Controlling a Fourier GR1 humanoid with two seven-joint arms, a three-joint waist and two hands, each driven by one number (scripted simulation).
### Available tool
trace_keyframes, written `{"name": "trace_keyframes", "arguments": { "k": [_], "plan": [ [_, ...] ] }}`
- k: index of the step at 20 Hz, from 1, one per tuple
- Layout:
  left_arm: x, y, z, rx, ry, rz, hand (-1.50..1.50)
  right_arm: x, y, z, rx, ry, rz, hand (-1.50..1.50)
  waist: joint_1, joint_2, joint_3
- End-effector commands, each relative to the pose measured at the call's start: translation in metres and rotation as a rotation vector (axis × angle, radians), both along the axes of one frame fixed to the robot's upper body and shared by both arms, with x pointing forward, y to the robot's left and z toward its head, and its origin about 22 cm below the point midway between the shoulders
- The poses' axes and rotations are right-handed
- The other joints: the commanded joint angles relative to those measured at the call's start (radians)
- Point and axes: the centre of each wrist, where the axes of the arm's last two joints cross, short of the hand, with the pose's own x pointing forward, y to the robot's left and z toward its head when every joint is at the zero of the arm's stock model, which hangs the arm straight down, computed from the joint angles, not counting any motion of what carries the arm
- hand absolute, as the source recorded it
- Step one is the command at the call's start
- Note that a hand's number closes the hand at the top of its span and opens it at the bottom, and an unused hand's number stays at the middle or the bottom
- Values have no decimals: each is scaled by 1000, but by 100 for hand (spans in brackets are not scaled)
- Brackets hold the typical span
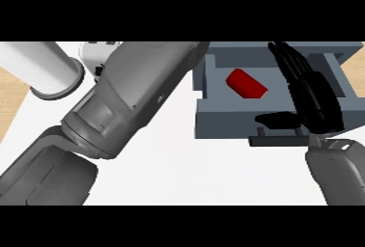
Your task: Pick up the can, place it into the drawer and close the drawer
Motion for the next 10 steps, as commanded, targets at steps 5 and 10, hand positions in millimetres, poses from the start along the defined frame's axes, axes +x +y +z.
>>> {"name": "trace_keyframes", "arguments": {
  "k": [5, 10],
  "plan": [
    [10, 30, -7, -28, 12, 6, -150, 40, 38, -50, -98, -5, -11, -150, 35, -13, -1],
    [14, 44, 3, -14, 2, 20, -150, 78, 19, -61, -140, -54, -89, -150, 51, -6, 0]
  ]
}}
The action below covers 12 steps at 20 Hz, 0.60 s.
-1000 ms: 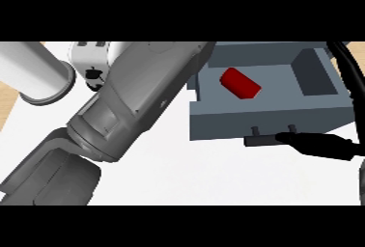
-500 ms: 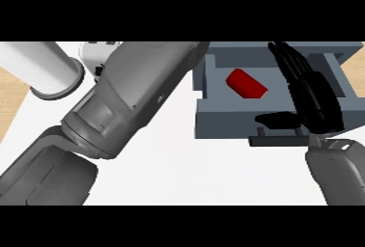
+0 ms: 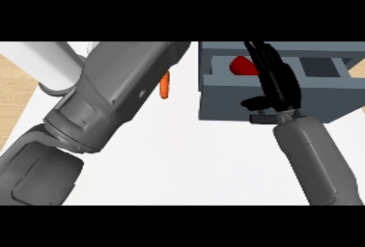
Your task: Pick up the can, place it into the drawer and close the drawer
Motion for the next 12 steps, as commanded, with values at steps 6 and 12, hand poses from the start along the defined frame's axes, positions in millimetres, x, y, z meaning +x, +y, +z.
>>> {"name": "trace_keyframes", "arguments": {
  "k": [6, 12],
  "plan": [
    [11, 43, -11, 1, 19, 3, -150, 43, 20, -17, -21, -120, -119, -150, 31, 0, 0],
    [4, 46, 14, 7, 14, 2, -150, 66, 13, -5, -57, -150, -164, -150, 69, -5, -1]
  ]
}}
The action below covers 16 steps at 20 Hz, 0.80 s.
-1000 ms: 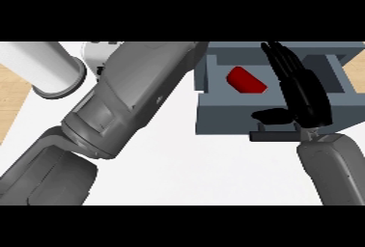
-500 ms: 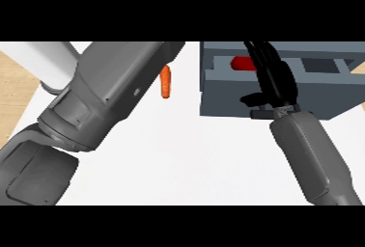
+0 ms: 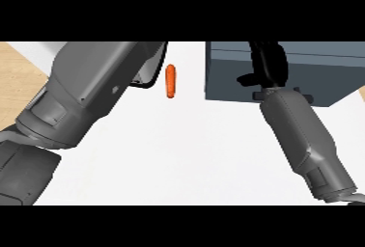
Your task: Pick up the can, place it into the drawer and close the drawer
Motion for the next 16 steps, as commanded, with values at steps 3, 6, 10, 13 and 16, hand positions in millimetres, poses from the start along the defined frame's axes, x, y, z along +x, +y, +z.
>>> {"name": "trace_keyframes", "arguments": {
  "k": [3, 6, 10, 13, 16],
  "plan": [
    [-3, 10, -24, 8, 10, -16, -150, 23, 17, 24, -8, -45, -43, -150, 34, 4, -1],
    [-1, 28, -18, 15, 18, -19, -150, 31, 13, 37, -21, -65, -38, -150, 39, 5, -1],
    [-2, 42, -6, 11, -1, -12, -150, 40, 0, 58, -34, -97, -62, -150, 54, 15, 0],
    [-5, 52, -3, 3, 0, -32, -150, 37, 22, 46, 4, -97, -15, -150, 46, 8, 0],
    [-6, 61, -18, 13, 4, -21, -150, 43, 24, 70, 47, -89, 0, -150, 49, 6, 0]
  ]
}}
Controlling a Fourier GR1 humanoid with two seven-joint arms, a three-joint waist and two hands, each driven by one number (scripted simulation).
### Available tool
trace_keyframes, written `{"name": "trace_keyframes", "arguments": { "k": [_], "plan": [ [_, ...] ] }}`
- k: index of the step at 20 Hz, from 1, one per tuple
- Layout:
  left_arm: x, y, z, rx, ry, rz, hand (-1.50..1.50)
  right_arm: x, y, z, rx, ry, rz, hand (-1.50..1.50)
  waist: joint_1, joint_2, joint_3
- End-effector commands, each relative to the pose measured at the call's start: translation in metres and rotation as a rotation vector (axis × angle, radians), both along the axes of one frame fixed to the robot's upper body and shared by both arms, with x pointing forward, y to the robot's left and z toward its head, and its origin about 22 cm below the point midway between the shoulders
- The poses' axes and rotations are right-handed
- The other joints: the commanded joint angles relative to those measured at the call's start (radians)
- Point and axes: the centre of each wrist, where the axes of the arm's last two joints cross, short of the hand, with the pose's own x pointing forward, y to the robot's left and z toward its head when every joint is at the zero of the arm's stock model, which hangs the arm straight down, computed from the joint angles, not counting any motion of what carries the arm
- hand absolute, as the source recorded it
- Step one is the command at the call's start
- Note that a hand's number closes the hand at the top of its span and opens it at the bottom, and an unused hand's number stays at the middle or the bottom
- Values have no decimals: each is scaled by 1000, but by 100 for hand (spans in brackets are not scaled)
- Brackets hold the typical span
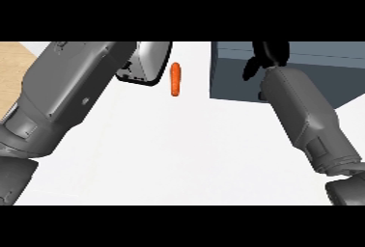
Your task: Pick up the can, place it into the drawer and close the drawer
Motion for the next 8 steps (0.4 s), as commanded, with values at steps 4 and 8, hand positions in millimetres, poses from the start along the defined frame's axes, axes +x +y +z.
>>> {"name": "trace_keyframes", "arguments": {
  "k": [4, 8],
  "plan": [
    [-4, 22, 9, -10, -23, 2, -150, 13, 28, 53, 222, -112, 79, -150, 24, -10, -3],
    [-12, 23, -4, -17, 18, -28, -150, 11, 32, 43, 214, -106, 102, -150, 19, -11, -4]
  ]
}}
